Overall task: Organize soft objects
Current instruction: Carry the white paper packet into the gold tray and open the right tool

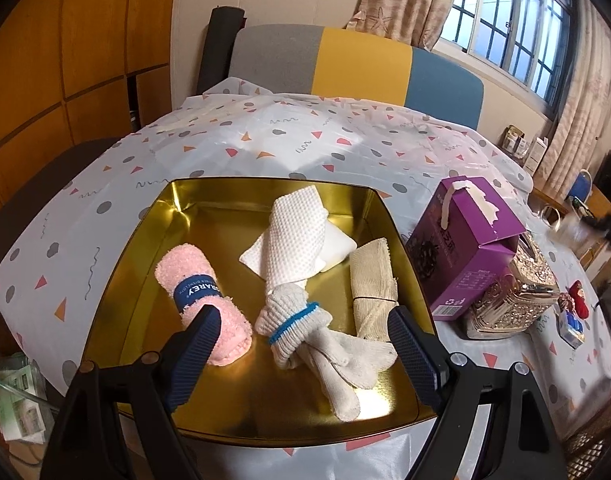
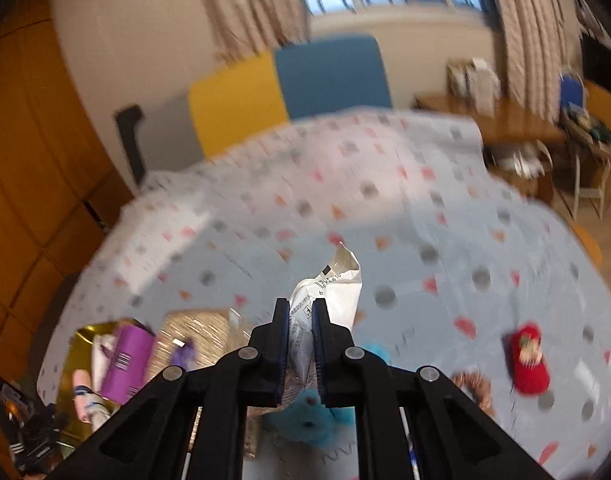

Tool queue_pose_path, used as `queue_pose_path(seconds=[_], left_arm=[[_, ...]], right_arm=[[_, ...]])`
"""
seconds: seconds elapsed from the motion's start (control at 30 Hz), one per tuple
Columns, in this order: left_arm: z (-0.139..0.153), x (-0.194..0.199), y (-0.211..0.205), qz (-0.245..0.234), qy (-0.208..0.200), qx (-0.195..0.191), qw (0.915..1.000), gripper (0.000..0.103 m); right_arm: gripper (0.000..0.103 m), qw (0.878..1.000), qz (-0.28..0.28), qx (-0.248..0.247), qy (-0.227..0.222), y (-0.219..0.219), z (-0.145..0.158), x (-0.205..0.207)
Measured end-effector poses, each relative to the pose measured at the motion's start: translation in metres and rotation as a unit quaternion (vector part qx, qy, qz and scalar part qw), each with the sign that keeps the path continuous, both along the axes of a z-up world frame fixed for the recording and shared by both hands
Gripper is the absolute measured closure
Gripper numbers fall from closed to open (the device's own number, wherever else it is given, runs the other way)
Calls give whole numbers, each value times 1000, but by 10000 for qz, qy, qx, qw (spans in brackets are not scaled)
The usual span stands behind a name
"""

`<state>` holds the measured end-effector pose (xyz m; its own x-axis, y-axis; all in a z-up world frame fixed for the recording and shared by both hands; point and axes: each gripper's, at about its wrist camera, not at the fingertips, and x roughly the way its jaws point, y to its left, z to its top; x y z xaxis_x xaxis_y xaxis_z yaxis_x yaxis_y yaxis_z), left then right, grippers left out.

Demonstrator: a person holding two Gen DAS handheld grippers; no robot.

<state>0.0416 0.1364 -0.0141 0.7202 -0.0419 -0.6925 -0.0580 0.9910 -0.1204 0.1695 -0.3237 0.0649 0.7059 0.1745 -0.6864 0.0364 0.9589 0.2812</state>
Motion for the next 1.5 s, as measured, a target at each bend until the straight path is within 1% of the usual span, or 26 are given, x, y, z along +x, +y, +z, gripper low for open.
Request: queue_pose_path(seconds=[0.07, 0.1, 0.13, 0.17, 0.2, 0.23, 0.3, 0.37, 0.47, 0.6, 0.8, 0.87, 0.93, 1.0, 1.03, 1.1, 1.13, 1.17, 1.23, 1.33, 1.43, 1.5], left_arm=[[0, 1, -2, -33, 17, 25, 10000, 17], [0, 1, -2, -31, 10, 36, 10000, 17], [-1, 2, -2, -27, 11, 54, 10000, 17], [-1, 4, -3, -31, 45, 74, 10000, 17], [-2, 5, -5, -38, 64, 79, 9999, 17], [-2, 7, -7, -50, 86, 103, 9999, 17], [-3, 9, -11, -92, 119, 152, 9998, 17], [-1, 8, -15, -118, 95, 194, 9997, 17], [1, 6, -18, -139, 59, 227, 9996, 17], [0, 4, -17, -141, 54, 186, 9997, 17], [3, 1, -7, -37, -27, 110, 9999, 17], [4, 0, -1, 43, -71, 88, 9999, 17], [6, -2, 6, 132, -105, 93, 9998, 17], [7, -4, 15, 220, -117, 56, 9997, 17], [7, -5, 20, 282, -122, 42, 9995, 17], [6, -7, 28, 368, -119, 54, 9992, 17], [5, -8, 33, 430, -114, 61, 9990, 17], [4, -9, 37, 480, -104, 52, 9988, 17], [2, -11, 46, 577, -85, 27, 9983, 17], [-1, -11, 56, 693, -53, -19, 9976, 17], [-3, -13, 64, 781, -30, -62, 9969, 17], [-4, -13, 66, 804, -28, -31, 9968, 17]], right_arm=[[93, 9981, -449, 105, 420, -9, -37, 1], [93, 9963, -650, 106, 554, -12, -52, -1], [93, 9935, -874, 186, 708, -14, -73, -7], [93, 9919, -981, 223, 780, -14, -83, -11], [93, 9906, -1082, 230, 801, -10, -96, -19], [93, 9914, -1082, 213, 705, -4, -102, -26], [93, 9926, -1046, 103, 607, 6, -104, -33], [94, 9943, -970, -185, 400, 18, -95, -36], [95, 9957, -867, -313, 64, 23, -71, -37], [95, 9965, -655, -415, -318, 27, -30, -33], [95, 9968, -268, -198, -727, 44, 21, -34], [96, 9955, 0, -129, -942, 60, 43, -36], [96, 9925, 418, -5, -1148, 86, 66, -36], [96, 9889, 767, 14, -1271, 113, 80, -34], [96, 9855, 1065, 69, -1322, 133, 87, -32], [96, 9799, 1458, 141, -1353, 165, 92, -31], [97, 9751, 1745, 183, -1355, 188, 94, -29], [101, 9712, 1958, 252, -1333, 205, 93, -28], [101, 9630, 2385, 319, -1212, 241, 86, -25], [101, 9522, 2939, 183, -819, 298, 59, -18], [101, 9453, 3256, 86, -206, 345, 10, -7], [101, 9432, 3320, 75, 86, 362, -17, -3]])
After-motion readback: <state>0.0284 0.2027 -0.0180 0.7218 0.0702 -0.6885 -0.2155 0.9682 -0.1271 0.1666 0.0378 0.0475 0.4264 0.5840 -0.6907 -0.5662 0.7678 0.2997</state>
